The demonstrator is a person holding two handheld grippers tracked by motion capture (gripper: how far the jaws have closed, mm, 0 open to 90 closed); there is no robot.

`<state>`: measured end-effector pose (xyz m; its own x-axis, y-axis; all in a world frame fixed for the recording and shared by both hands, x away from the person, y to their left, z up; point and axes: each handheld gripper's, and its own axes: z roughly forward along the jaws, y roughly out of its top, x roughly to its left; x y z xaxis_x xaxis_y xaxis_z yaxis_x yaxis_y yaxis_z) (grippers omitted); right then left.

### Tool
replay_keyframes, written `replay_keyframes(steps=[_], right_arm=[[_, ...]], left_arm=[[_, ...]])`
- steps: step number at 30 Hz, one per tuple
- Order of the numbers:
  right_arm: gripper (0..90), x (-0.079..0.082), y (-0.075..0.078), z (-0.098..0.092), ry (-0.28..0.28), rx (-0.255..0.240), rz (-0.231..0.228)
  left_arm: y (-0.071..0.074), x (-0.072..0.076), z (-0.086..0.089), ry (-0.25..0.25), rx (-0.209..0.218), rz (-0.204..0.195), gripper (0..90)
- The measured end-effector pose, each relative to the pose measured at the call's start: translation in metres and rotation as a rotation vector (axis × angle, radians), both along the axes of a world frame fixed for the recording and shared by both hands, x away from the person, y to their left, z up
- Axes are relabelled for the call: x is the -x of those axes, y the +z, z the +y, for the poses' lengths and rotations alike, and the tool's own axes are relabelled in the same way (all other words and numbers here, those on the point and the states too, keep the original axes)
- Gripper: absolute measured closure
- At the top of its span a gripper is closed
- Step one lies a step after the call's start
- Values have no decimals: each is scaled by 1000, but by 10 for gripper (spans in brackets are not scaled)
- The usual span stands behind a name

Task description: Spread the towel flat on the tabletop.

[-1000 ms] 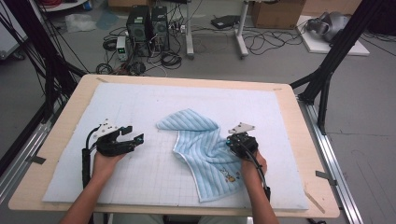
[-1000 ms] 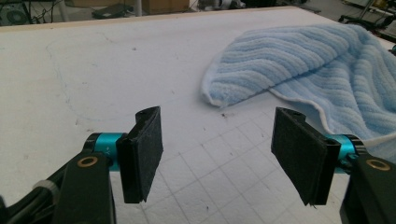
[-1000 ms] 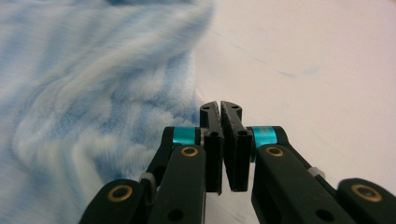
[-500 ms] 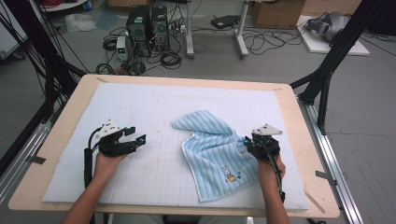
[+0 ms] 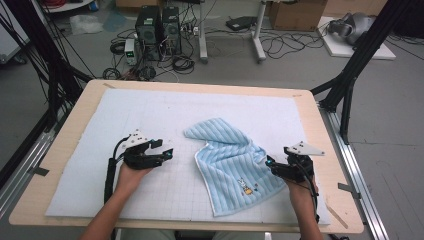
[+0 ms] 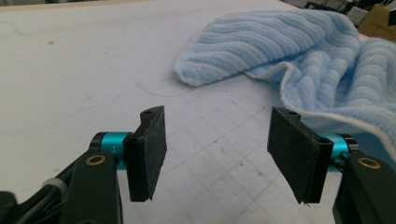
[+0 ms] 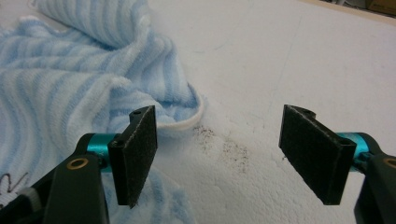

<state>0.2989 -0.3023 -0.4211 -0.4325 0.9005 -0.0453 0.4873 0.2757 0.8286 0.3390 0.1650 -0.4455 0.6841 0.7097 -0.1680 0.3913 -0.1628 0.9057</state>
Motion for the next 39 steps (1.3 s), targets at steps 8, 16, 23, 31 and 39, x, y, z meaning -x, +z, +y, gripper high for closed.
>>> replay_keyframes(steps=[8, 16, 23, 31, 39], right_arm=[[271, -2, -6, 2, 4, -6, 16], [272, 0, -6, 5, 8, -22, 19], [272, 0, -7, 3, 6, -30, 17], [273, 1, -8, 3, 5, -36, 21], [274, 2, -9, 4, 5, -48, 27]], left_arm=[[12, -17, -43, -18, -14, 25, 391], [13, -29, -82, -77, -48, 48, 394], [5, -28, -102, -147, -132, 73, 519], [2, -26, -98, -175, -247, 122, 874], [10, -20, -42, -80, -232, 127, 874]])
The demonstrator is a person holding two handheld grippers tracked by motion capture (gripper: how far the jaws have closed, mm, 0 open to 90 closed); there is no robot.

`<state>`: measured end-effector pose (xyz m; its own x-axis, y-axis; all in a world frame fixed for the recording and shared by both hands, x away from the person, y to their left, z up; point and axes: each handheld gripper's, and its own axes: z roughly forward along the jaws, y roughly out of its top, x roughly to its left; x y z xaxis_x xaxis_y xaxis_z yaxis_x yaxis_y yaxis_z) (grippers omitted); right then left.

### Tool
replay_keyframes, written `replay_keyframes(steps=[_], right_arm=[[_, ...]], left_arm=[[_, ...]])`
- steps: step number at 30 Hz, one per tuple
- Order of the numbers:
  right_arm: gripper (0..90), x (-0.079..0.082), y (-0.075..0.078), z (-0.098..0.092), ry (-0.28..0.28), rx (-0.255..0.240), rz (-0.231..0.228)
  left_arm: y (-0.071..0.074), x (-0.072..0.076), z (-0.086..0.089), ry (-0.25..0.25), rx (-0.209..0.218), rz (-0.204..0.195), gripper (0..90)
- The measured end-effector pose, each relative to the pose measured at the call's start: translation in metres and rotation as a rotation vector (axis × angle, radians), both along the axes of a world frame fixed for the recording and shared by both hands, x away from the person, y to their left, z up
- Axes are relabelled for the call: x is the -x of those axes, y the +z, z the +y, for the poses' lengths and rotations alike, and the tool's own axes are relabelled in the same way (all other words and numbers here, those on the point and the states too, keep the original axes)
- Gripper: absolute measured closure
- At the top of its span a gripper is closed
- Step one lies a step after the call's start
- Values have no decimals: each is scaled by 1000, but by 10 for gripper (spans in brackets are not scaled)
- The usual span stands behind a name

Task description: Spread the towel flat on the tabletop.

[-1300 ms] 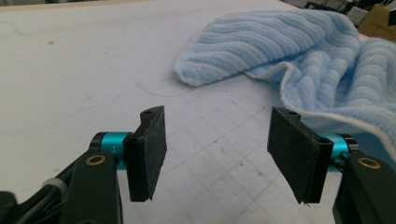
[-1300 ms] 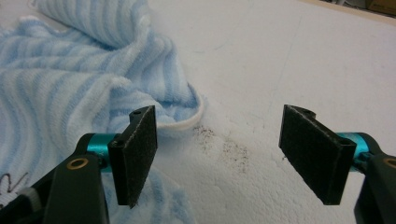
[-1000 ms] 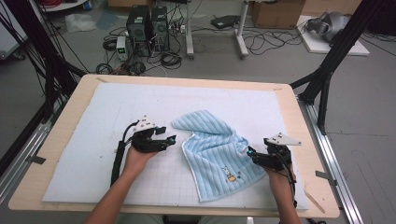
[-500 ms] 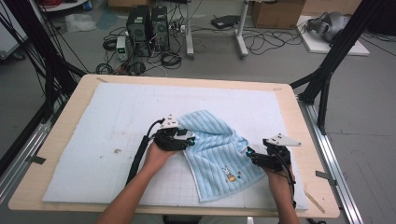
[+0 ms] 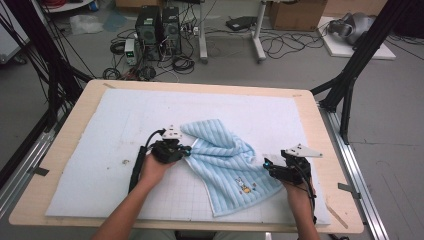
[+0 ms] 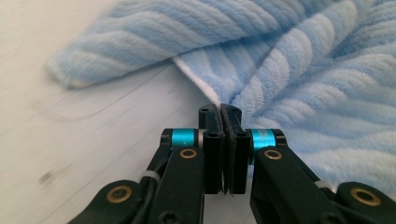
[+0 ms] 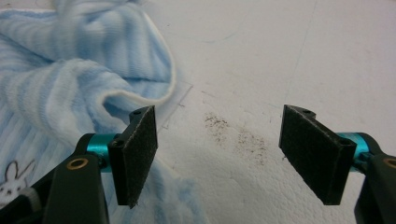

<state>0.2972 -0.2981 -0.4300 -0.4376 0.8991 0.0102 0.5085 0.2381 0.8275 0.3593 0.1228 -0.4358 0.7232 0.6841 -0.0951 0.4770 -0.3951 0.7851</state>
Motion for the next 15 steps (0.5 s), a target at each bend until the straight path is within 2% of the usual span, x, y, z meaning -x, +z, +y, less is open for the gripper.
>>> replay_keyframes(steps=[5, 8, 12, 15], right_arm=[[279, -2, -1, 8, 18, -1, 10], [286, -3, -1, 14, 33, 2, 14], [329, -7, -1, 21, 59, -11, 21], [393, -11, 1, 28, 89, -14, 24]], left_arm=[[-2, 9, 38, 62, 10, 1, 874], [-3, 17, 56, 76, 20, 0, 874], [-5, 28, 73, 83, 40, -29, 873], [-8, 32, 81, 86, 58, -31, 872]])
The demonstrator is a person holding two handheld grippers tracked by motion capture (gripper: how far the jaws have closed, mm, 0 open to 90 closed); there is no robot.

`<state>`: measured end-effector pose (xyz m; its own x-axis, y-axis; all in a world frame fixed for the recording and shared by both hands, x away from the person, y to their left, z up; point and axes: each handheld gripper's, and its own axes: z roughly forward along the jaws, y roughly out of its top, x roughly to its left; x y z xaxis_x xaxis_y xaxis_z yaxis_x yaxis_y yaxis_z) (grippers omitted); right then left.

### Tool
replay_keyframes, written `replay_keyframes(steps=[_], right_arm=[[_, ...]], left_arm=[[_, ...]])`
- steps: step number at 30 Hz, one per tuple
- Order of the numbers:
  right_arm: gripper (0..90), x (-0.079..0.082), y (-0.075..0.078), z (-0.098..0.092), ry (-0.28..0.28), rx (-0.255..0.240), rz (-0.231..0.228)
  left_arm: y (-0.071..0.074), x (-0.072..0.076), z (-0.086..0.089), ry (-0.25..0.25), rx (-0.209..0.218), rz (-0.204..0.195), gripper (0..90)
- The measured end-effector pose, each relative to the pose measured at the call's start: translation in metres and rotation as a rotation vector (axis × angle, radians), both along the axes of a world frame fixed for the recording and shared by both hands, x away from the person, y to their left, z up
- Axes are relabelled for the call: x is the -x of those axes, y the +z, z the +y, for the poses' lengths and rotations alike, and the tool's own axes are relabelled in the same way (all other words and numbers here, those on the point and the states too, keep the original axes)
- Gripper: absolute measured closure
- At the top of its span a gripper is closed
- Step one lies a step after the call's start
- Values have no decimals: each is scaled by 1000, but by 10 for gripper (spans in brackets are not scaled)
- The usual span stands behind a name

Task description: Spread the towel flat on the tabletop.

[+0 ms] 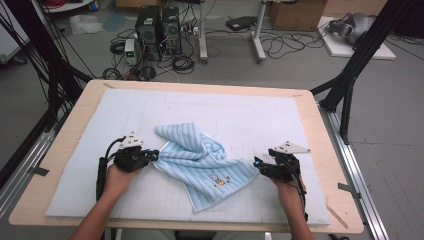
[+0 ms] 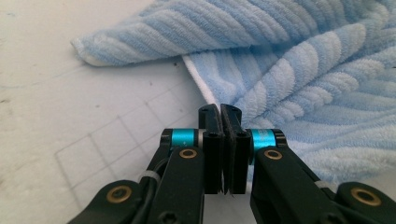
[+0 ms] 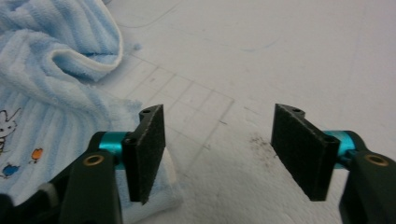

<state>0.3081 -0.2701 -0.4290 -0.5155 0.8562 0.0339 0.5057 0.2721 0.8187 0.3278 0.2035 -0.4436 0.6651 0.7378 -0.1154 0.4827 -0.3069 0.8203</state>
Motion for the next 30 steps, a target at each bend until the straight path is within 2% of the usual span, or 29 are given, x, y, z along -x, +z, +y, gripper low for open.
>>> replay_keyframes(steps=[3, 6, 7, 9, 10, 12, 16, 20, 24, 26, 28, 30], right_arm=[[576, -5, 3, 8, 60, -7, 5], [660, -13, 6, 22, 112, 6, 2], [663, -17, 7, 27, 123, 11, -6], [664, -25, 8, 38, 147, 5, 0], [665, -30, 9, 44, 162, 11, 0], [669, -40, 12, 56, 197, 38, -1], [658, -63, 18, 82, 253, 20, -2], [653, -83, 20, 113, 308, 71, 22], [652, -96, 20, 140, 355, 73, 41], [648, -102, 19, 151, 378, 88, 68], [654, -107, 15, 161, 401, 125, 101], [716, -110, 9, 169, 415, 139, 145]], left_arm=[[-3, 0, 4, -1, 16, 9, 868], [-5, 0, 7, 0, 44, 4, 845], [-4, -1, 7, 9, 51, -2, 797], [-4, -2, 10, 39, 73, -10, 589], [-4, -2, 12, 54, 82, -16, 521], [-3, -2, 15, 70, 95, -26, 458], [-2, -2, 19, 85, 120, -39, 446], [-1, -2, 18, 80, 122, -48, 445], [0, -1, 20, 83, 135, -49, 441], [1, -1, 21, 84, 143, -49, 439], [1, -1, 21, 85, 144, -50, 439], [1, -1, 22, 85, 148, -49, 440]])
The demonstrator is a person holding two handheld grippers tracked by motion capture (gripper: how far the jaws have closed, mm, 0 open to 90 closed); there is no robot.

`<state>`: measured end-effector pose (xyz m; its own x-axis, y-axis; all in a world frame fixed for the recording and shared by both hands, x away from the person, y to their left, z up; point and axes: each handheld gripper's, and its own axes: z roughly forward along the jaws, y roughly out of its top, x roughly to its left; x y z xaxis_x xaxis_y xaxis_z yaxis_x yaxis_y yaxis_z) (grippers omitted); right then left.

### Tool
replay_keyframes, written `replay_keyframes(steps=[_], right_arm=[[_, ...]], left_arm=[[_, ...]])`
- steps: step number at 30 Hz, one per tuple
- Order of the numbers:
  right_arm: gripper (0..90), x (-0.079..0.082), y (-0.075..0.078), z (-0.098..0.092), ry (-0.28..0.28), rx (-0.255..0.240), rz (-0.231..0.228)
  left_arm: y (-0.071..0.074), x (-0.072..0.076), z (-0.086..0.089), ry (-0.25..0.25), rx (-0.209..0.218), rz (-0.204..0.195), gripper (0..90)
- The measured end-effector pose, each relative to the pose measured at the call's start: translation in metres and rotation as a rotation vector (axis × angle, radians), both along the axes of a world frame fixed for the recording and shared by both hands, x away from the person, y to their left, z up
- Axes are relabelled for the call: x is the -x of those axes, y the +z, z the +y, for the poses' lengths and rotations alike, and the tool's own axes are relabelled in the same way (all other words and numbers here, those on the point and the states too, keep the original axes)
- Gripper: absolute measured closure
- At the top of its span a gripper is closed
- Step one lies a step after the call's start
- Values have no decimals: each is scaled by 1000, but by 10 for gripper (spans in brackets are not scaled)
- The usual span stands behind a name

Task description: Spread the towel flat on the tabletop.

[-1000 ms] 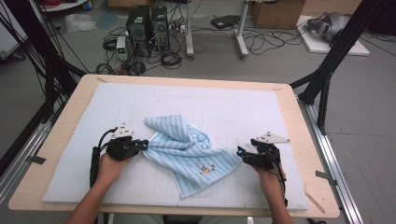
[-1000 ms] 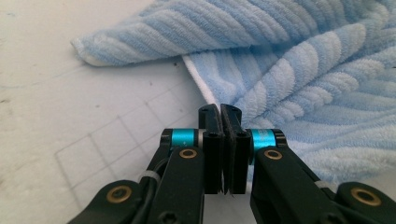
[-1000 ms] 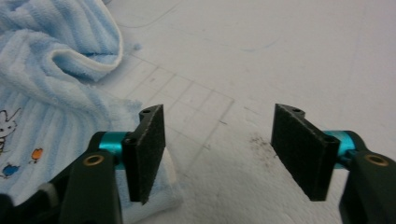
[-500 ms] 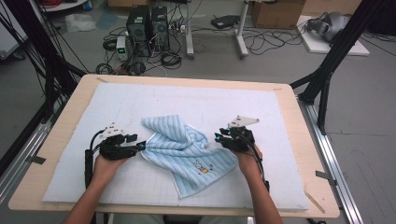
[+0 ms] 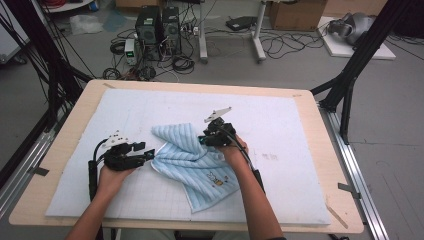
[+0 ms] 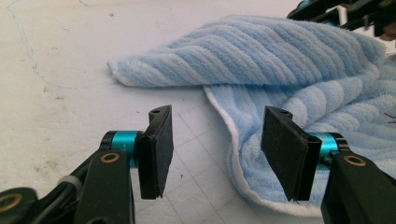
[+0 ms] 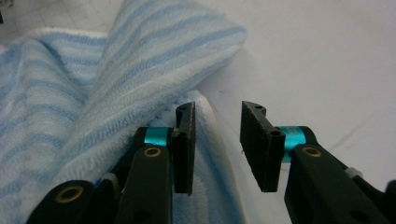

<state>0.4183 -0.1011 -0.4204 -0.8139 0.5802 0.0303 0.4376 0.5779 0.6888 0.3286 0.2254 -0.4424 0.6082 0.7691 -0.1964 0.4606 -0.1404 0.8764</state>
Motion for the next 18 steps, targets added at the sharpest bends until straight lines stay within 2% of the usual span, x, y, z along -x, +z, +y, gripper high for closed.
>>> replay_keyframes(steps=[3, 6, 9, 12, 18], right_arm=[[872, 1, -10, 6, 51, 60, 54], [881, 6, -8, 3, 50, 63, 33], [883, 10, -2, -13, 5, 64, -23], [884, 17, 7, -36, -71, 53, -70], [884, 39, 20, -78, -170, 40, -131]], left_arm=[[0, 0, 1, 2, 4, -1, 440], [0, 0, 2, 3, 3, 0, 441], [0, 1, 2, 5, 5, -2, 443], [0, 1, 2, 7, 3, 2, 445], [-1, 0, 1, 4, 3, 10, 447]])
